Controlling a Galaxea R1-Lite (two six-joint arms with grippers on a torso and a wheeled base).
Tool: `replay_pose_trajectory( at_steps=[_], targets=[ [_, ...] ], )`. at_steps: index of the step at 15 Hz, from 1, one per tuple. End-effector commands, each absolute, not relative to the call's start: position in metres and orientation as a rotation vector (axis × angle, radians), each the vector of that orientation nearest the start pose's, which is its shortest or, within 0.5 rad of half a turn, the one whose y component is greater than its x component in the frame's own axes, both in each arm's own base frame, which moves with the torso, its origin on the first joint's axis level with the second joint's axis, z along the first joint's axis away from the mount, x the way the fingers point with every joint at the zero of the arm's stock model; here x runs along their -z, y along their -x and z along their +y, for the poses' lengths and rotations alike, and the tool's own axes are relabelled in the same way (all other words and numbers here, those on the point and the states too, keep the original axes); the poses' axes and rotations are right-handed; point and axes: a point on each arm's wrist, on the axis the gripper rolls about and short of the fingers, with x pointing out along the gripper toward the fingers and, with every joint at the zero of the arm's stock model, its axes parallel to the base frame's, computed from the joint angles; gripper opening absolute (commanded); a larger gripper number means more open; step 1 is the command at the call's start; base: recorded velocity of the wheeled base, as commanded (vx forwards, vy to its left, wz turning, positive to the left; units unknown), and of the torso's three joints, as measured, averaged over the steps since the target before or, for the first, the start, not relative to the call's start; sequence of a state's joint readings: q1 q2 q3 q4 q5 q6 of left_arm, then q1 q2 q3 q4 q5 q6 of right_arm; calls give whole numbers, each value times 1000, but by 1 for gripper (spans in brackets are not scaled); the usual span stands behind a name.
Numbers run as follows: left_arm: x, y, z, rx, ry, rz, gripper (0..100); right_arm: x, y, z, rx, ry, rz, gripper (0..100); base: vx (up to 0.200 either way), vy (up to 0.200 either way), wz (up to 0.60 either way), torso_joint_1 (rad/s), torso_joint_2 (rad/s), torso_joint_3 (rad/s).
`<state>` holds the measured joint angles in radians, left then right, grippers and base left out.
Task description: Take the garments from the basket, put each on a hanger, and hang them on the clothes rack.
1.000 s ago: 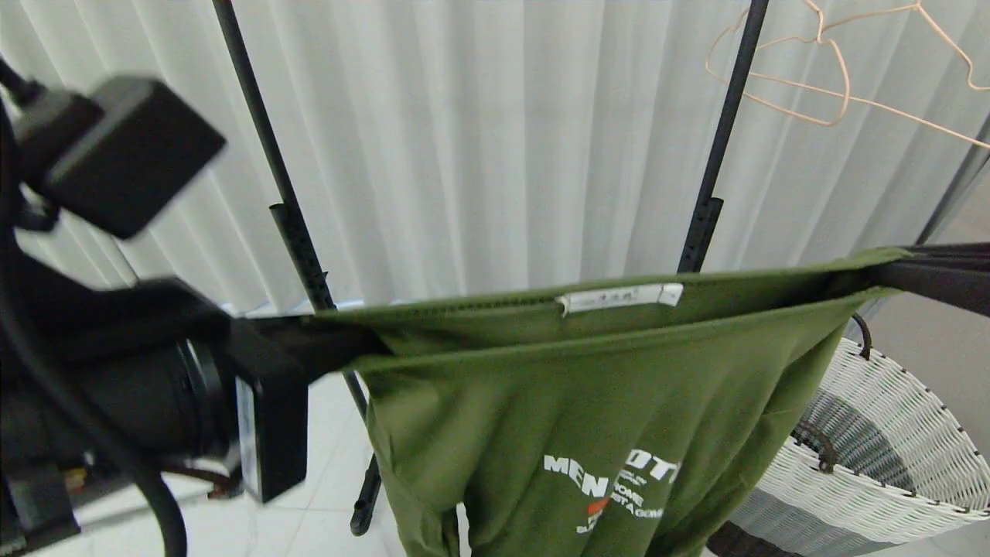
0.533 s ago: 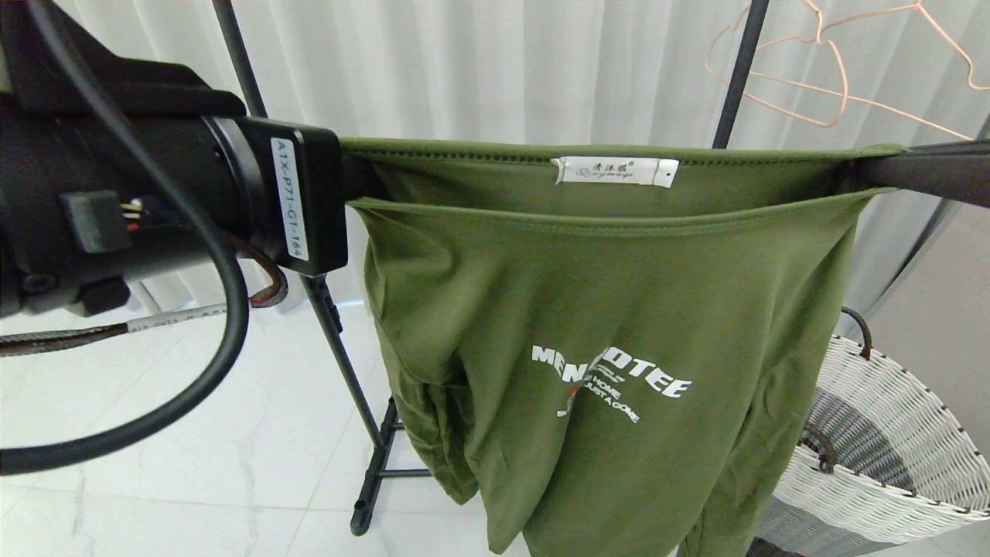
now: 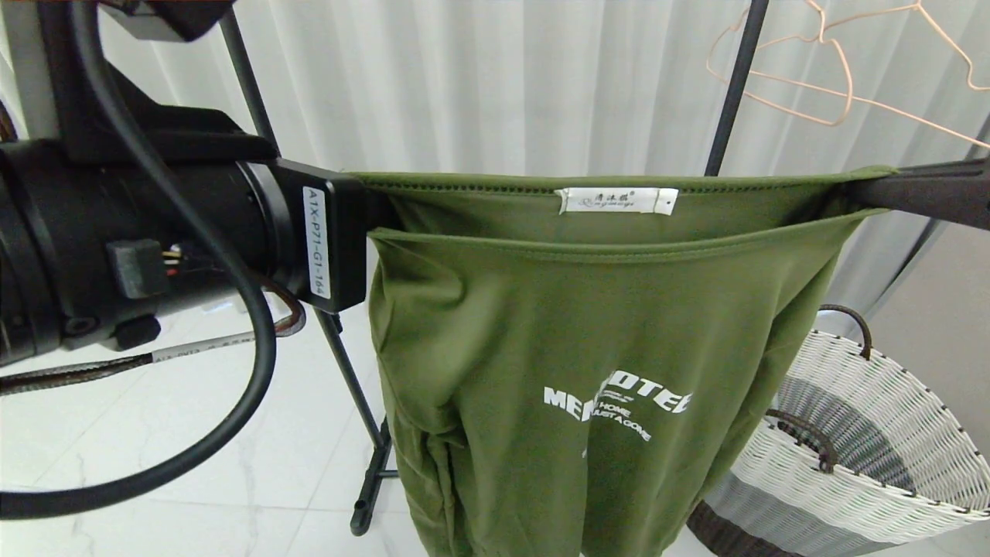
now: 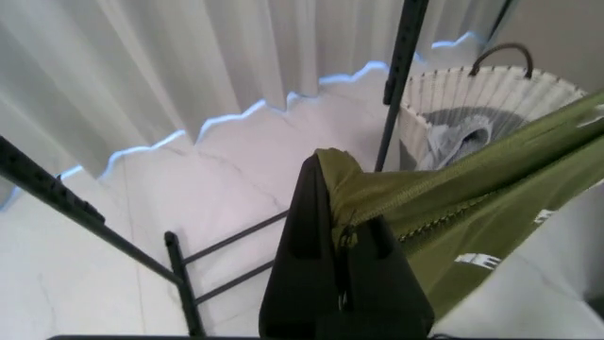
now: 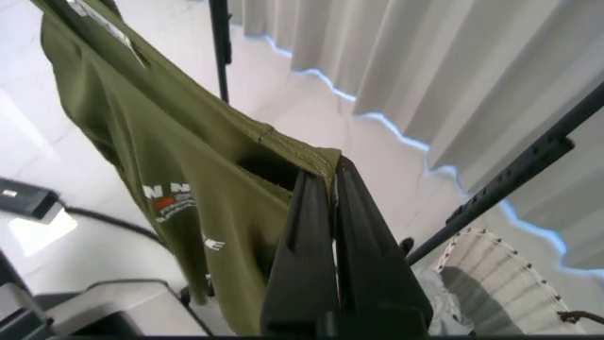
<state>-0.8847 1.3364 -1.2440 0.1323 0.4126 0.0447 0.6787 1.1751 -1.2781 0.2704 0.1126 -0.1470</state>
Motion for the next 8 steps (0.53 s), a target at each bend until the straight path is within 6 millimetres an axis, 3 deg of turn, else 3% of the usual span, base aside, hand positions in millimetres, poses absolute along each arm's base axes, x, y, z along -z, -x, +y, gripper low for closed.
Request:
replay_pose_trajectory(
  at_steps=[1,4,8],
  targets=[
    [-325,-137,-153,476,-199,175,0,-350,-113,97,-815,192,114,0,0,0,0,0,0,0],
    [-327,-137,-153,474,-189,159,0,-350,-102,90,-826,200,137,0,0,0,0,0,0,0],
    [-334,-149,-167,470,-138,50,0,-349,-57,69,-1003,221,234,0,0,0,0,0,0,0]
  ],
)
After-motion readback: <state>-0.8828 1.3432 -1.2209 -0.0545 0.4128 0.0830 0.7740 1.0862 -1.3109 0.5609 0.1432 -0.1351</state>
